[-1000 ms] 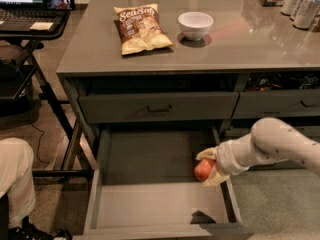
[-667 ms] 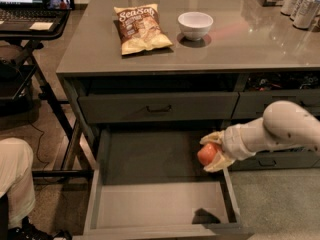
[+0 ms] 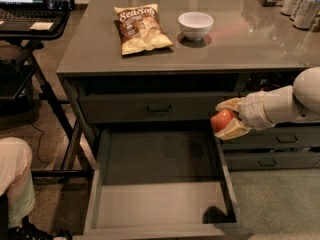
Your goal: Pick apple from middle drawer and place on counter
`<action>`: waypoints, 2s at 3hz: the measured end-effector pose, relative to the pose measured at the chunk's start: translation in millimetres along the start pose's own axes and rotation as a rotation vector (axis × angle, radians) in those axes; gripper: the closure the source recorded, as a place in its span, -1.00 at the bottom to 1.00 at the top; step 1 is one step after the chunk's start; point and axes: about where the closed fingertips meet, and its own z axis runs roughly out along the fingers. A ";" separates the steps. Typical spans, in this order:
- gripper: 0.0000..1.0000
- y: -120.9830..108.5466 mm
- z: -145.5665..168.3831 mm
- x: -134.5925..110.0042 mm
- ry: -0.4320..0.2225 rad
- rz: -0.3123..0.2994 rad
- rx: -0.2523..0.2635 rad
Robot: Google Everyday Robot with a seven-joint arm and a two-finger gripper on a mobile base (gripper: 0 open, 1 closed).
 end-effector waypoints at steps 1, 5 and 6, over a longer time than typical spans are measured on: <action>1.00 -7.1 0.1 -2.2 -0.012 0.005 0.005; 1.00 -131.0 -27.7 -108.4 -0.482 0.027 0.230; 1.00 -146.0 -39.6 -116.7 -0.530 0.069 0.295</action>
Offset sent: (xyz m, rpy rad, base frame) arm 0.0769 0.0097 0.0865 0.2351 -0.1427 -0.0283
